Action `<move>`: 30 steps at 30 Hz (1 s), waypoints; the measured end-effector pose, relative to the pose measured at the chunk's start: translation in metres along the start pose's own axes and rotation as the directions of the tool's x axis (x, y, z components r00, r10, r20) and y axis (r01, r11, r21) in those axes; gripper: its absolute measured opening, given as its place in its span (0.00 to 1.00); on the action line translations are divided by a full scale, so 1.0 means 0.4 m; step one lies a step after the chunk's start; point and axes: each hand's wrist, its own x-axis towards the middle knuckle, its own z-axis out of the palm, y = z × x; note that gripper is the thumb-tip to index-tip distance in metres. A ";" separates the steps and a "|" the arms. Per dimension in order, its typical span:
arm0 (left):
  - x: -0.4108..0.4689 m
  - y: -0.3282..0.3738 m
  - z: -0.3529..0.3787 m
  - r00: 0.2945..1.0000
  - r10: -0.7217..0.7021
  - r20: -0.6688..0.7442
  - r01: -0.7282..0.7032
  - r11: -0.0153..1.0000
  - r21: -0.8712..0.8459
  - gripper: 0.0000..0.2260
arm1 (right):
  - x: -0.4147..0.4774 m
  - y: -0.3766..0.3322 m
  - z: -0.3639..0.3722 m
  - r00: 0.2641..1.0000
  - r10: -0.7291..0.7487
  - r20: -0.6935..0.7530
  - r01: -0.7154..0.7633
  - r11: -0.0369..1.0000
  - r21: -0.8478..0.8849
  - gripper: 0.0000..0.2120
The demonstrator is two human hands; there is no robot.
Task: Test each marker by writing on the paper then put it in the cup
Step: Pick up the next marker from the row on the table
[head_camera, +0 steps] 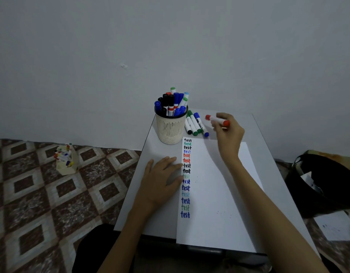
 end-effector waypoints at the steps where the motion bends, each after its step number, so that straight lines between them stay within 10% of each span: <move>1: 0.001 0.001 -0.001 1.000 0.002 -0.002 -0.002 1.000 -0.002 0.29 | -0.013 -0.027 -0.009 0.997 0.070 -0.038 -0.065 0.990 0.121 0.07; 5: 0.000 0.011 -0.007 0.999 -0.001 -0.037 -0.001 0.998 -0.070 0.30 | -0.095 -0.121 -0.039 0.970 0.242 0.026 -0.231 0.885 0.404 0.07; 12: 0.002 0.028 -0.017 0.993 0.115 -0.029 -0.118 0.973 -0.200 0.19 | -0.251 -0.205 -0.033 0.827 0.204 0.524 -0.432 0.827 0.360 0.12; 30: -0.020 0.043 -0.034 0.980 0.156 -0.126 -0.189 0.928 -0.321 0.19 | -0.251 -0.216 -0.012 0.771 0.259 0.582 -0.549 0.733 0.402 0.09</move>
